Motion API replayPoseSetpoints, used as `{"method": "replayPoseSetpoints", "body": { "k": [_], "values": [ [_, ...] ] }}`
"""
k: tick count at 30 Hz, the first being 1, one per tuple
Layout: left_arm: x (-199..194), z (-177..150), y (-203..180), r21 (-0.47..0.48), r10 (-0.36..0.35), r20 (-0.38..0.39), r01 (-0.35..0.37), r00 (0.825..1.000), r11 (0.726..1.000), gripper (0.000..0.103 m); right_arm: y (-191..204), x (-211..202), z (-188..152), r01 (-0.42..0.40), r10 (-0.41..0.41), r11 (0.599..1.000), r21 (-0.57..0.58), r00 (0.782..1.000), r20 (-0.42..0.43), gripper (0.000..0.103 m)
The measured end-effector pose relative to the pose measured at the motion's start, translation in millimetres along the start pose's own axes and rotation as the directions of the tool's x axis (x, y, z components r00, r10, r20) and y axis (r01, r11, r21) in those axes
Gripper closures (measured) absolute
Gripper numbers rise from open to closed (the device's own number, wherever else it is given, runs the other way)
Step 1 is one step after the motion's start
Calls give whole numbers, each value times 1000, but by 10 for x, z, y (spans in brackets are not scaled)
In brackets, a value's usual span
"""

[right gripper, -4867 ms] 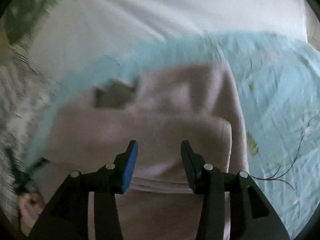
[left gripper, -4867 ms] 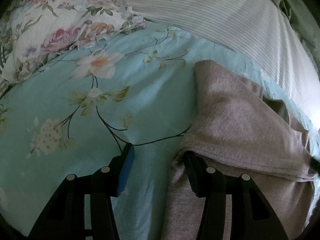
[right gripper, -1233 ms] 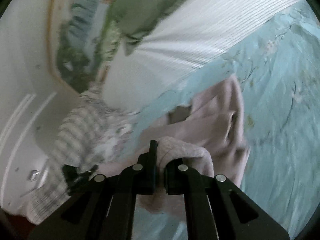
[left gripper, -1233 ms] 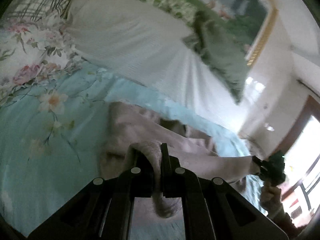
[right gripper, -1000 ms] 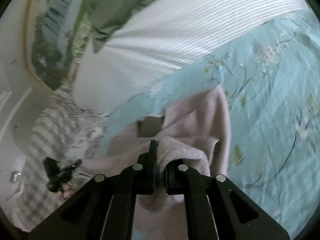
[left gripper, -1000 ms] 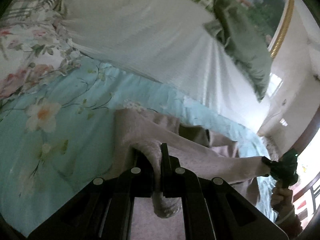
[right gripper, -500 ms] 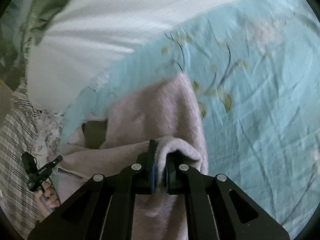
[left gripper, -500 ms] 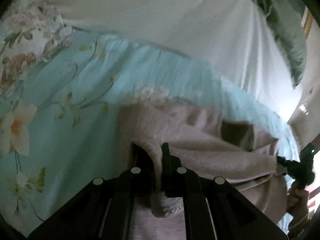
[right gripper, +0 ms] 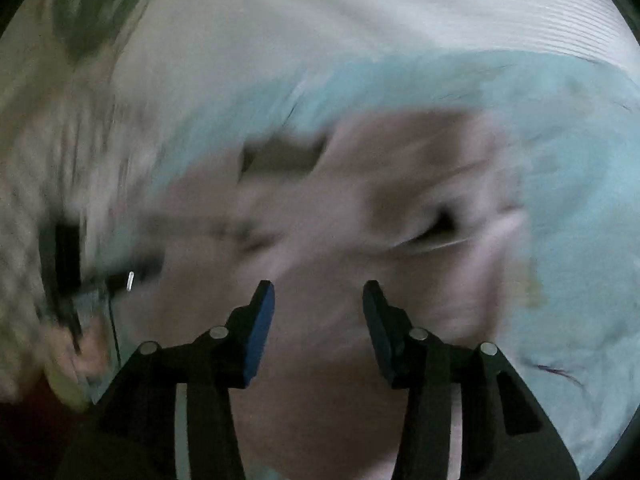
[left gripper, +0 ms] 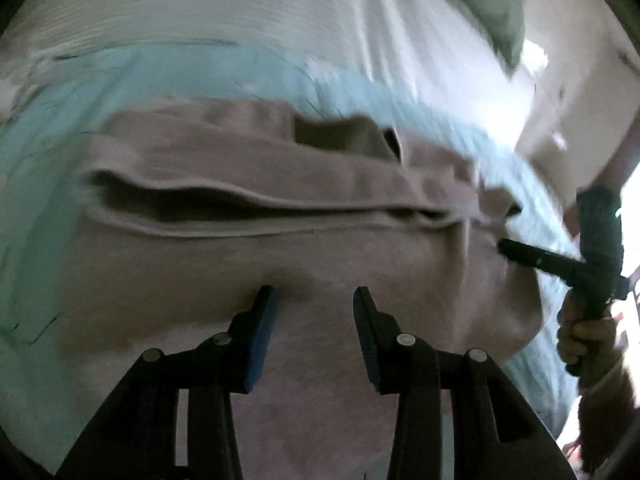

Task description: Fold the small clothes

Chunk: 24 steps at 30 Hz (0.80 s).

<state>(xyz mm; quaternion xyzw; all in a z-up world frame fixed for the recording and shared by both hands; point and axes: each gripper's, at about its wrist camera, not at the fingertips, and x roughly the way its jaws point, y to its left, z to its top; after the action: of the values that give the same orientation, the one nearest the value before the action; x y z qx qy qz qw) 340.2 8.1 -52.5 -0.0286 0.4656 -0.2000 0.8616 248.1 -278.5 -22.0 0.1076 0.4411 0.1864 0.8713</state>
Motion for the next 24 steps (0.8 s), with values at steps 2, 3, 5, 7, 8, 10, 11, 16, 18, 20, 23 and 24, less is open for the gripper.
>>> {"method": "replayPoseSetpoints", "body": {
  "k": [2,3,5,7,8,10,11,16,18,20,23,24],
  "values": [
    [186,139,-22,12,51,-41,-51,998,999,64,49,172,55,51,-52,998,-46,998,-40,63],
    [225,228,4,1,48,-42,-48,998,999,63,0,243,143,78,-80,996,-44,996,-48,67],
    [258,422,83,-20,76,-26,-76,997,997,63,-109,281,311,117,-118,993,-21,992,-35,69],
    [285,685,250,-75,150,-6,-150,989,986,64,-275,282,506,194,-194,981,14,981,-5,69],
    [279,780,352,-111,165,9,-163,986,980,65,-353,262,578,219,-220,975,44,975,16,69],
    [244,911,525,-176,192,35,-183,981,967,65,-553,150,706,250,-262,959,134,961,86,69],
    [196,973,641,-222,206,54,-189,977,957,65,-654,65,733,254,-279,950,183,952,123,69],
    [-140,859,855,-343,186,131,-131,974,930,54,-778,-271,540,200,-256,939,281,950,180,66],
    [-278,626,750,-333,179,142,-124,974,935,54,-681,-352,357,169,-221,950,263,958,183,66],
    [-379,396,624,-326,142,150,-87,978,942,54,-603,-410,167,127,-174,961,245,968,182,66],
    [-555,-34,396,-314,71,163,-16,984,949,54,-504,-439,-167,82,-125,964,252,980,157,66],
    [-603,-176,324,-309,52,165,1,985,951,53,-485,-430,-273,78,-121,962,261,981,151,66]
  ]
}}
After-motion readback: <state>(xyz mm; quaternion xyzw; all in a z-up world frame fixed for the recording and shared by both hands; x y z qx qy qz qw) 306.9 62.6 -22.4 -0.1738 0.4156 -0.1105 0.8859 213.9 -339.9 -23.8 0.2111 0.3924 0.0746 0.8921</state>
